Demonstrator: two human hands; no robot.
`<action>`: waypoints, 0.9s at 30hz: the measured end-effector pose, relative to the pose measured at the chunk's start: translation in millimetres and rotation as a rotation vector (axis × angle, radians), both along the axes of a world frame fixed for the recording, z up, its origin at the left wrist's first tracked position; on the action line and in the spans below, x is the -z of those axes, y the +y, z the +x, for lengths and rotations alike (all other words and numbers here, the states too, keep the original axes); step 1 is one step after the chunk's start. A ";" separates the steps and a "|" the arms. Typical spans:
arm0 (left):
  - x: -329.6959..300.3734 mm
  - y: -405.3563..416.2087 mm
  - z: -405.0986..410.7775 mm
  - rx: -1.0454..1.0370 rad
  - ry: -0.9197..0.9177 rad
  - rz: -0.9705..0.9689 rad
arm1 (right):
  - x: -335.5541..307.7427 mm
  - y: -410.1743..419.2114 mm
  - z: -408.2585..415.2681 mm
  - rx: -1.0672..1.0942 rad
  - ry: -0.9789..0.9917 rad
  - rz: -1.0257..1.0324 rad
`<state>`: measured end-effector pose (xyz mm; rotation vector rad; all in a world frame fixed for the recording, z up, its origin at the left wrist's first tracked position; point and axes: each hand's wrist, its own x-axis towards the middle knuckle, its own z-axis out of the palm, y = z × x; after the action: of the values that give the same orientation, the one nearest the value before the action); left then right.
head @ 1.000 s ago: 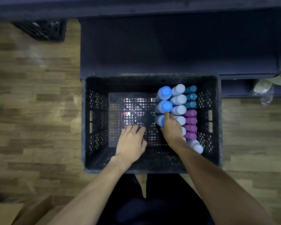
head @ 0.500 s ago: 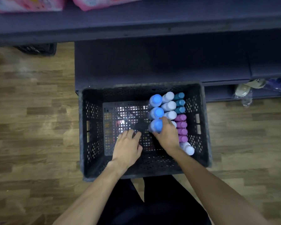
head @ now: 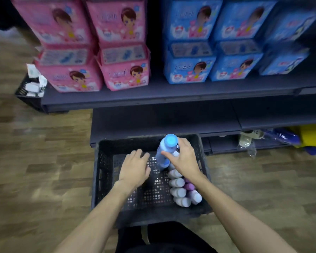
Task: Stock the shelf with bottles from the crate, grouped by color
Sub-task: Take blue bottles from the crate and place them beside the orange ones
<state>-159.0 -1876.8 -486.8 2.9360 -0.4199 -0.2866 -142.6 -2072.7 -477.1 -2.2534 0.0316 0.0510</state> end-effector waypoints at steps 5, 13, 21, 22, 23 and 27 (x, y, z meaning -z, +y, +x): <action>-42.0 -4.6 22.7 0.027 -0.141 0.001 | -41.0 -8.8 14.2 -0.117 -0.222 -0.233; -117.3 -10.4 53.5 0.105 -0.374 -0.023 | -121.9 -13.2 29.1 -0.204 -0.425 -0.347; -210.6 -2.8 79.5 0.112 -0.599 0.039 | -229.1 -13.6 54.4 -0.189 -0.527 -0.285; -223.7 -2.2 82.4 0.113 -0.623 0.044 | -244.6 -12.7 58.0 -0.179 -0.533 -0.267; -237.2 -2.2 84.7 0.116 -0.652 0.045 | -258.9 -11.7 61.9 -0.165 -0.541 -0.247; -291.8 -5.6 91.2 0.135 -0.792 0.029 | -313.0 -3.4 74.3 -0.129 -0.606 -0.238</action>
<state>-67.8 -1882.4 -195.1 2.9297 -0.7017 0.8890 -68.3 -2076.1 -164.1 -2.4136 -0.4521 -0.5929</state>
